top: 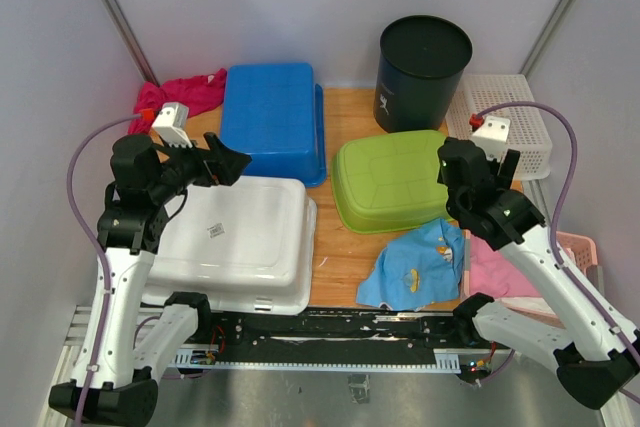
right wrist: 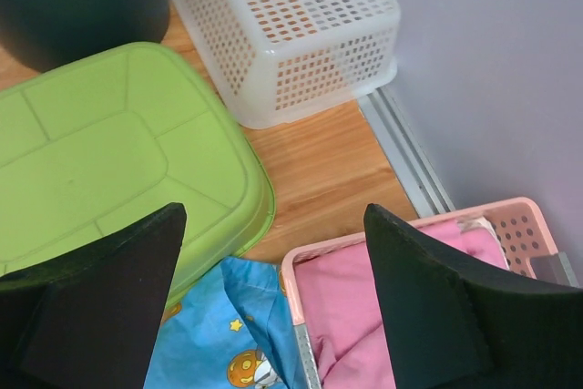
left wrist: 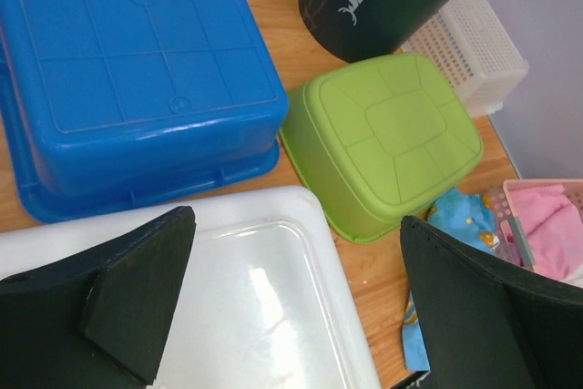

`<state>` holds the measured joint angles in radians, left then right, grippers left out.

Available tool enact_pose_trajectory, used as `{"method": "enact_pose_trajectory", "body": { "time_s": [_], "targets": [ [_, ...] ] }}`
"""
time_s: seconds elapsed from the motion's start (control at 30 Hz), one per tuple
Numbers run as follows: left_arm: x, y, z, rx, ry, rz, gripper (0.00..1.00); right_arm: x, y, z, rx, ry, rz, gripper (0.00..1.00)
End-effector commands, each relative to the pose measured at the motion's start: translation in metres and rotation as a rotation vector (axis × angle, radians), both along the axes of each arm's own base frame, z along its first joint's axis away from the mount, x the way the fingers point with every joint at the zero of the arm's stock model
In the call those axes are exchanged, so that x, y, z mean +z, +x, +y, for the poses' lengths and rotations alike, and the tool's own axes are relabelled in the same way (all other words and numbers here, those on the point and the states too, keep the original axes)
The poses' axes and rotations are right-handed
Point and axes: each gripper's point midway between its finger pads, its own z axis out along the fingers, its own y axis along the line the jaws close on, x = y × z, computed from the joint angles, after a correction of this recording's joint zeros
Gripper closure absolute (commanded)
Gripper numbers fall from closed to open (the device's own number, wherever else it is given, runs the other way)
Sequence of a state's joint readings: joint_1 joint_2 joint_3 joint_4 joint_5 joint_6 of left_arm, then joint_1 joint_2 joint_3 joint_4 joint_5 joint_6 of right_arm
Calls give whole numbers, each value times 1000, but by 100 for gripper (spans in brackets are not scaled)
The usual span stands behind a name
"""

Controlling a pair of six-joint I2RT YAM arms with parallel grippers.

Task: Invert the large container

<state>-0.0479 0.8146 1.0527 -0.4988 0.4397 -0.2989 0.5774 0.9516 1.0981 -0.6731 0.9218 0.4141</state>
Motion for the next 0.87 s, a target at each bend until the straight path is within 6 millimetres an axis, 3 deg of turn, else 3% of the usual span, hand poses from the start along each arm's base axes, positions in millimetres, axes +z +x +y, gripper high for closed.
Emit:
{"method": "enact_pose_trajectory", "body": {
  "time_s": [0.0, 0.2, 0.6, 0.83],
  "targets": [
    [8, 6, 9, 49, 27, -54, 1, 7, -7, -25, -174, -4, -99, 19],
    [6, 2, 12, 71, 12, -56, 1, 9, -9, -34, -278, 13, -150, 18],
    [30, 1, 17, 154, -89, -100, 1, 17, -10, -40, -344, 21, -206, 18],
    [24, -2, 18, 161, -105, -107, 1, 26, -15, -44, -370, 69, -264, 18]
  ]
}}
